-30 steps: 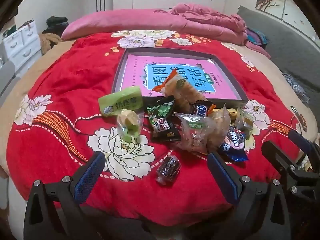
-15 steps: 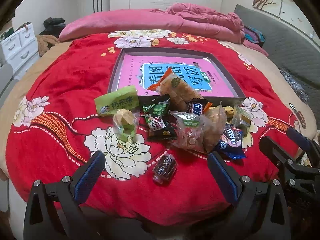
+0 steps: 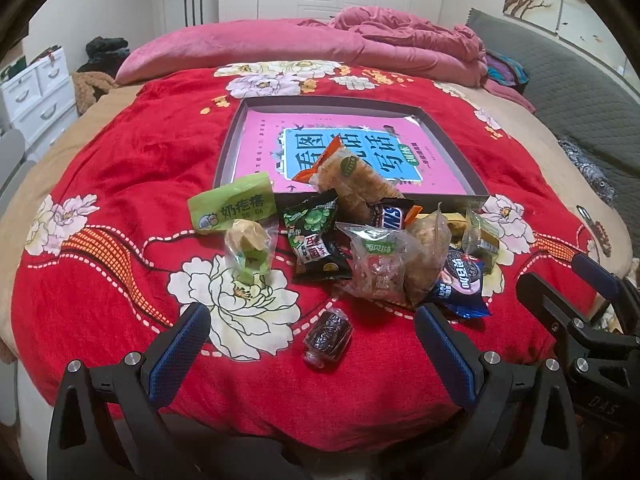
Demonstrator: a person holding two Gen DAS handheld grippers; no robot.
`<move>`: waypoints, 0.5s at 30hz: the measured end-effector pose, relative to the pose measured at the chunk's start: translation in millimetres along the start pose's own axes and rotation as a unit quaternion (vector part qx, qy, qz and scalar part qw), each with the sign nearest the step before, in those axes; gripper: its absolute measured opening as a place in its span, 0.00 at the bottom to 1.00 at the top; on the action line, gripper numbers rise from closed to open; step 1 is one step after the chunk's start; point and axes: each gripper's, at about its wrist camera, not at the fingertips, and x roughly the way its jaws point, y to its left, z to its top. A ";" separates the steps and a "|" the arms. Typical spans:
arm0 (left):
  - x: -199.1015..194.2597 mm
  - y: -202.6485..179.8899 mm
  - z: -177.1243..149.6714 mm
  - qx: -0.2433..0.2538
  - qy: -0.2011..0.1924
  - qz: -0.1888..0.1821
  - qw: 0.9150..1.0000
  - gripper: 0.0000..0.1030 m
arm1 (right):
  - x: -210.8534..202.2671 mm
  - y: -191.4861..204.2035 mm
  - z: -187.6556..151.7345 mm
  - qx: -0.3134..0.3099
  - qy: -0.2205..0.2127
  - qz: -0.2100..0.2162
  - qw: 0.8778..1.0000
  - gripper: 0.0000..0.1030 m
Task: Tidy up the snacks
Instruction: 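Move the left tool toward the dark wrapped chocolate in front of the snacks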
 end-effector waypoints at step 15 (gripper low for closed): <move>0.0 0.2 -0.5 0.003 0.002 -0.001 1.000 0.99 | 1.3 -1.5 -0.6 0.001 0.001 -0.002 1.000 1.00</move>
